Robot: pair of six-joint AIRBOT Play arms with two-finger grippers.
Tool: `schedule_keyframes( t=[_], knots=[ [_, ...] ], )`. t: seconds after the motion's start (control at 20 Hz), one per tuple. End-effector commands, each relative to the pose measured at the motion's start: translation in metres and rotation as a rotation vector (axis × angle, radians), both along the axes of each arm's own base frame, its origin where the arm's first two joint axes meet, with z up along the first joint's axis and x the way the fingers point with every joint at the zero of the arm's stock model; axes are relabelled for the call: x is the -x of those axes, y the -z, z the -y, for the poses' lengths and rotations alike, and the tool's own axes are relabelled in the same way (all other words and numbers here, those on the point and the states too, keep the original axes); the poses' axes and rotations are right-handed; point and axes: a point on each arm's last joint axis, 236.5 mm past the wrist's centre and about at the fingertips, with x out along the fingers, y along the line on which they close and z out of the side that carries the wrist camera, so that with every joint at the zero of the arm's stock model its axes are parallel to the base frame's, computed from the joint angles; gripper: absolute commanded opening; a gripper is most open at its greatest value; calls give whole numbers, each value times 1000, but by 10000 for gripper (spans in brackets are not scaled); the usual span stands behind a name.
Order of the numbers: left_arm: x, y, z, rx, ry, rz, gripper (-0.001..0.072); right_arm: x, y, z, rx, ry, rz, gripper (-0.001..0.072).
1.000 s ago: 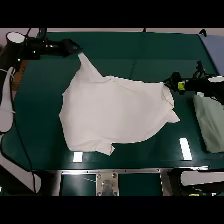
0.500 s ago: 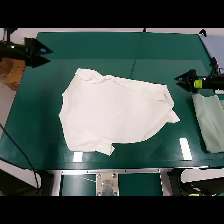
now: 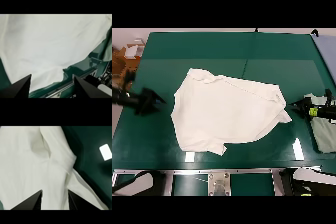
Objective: Fold the shirts.
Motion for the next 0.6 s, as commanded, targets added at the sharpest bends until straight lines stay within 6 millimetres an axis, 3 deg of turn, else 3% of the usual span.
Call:
schedule_keyframes(
  t=[0.0,0.1,0.25,0.4,0.55],
  knots=[
    [97,73,21,-42,-63,-219,594,1,1,-3,-36,47,40,365],
    [137,94,39,5,-90,-348,593,-2,-2,-4,-45,54,55,366],
    [160,114,50,22,-116,-417,593,-7,-6,-4,-50,57,81,360],
    [161,122,53,29,-170,-437,593,-8,-7,-4,-54,62,87,360],
    [137,136,47,12,-283,-361,592,-10,-10,-4,-60,67,97,359]
  ],
)
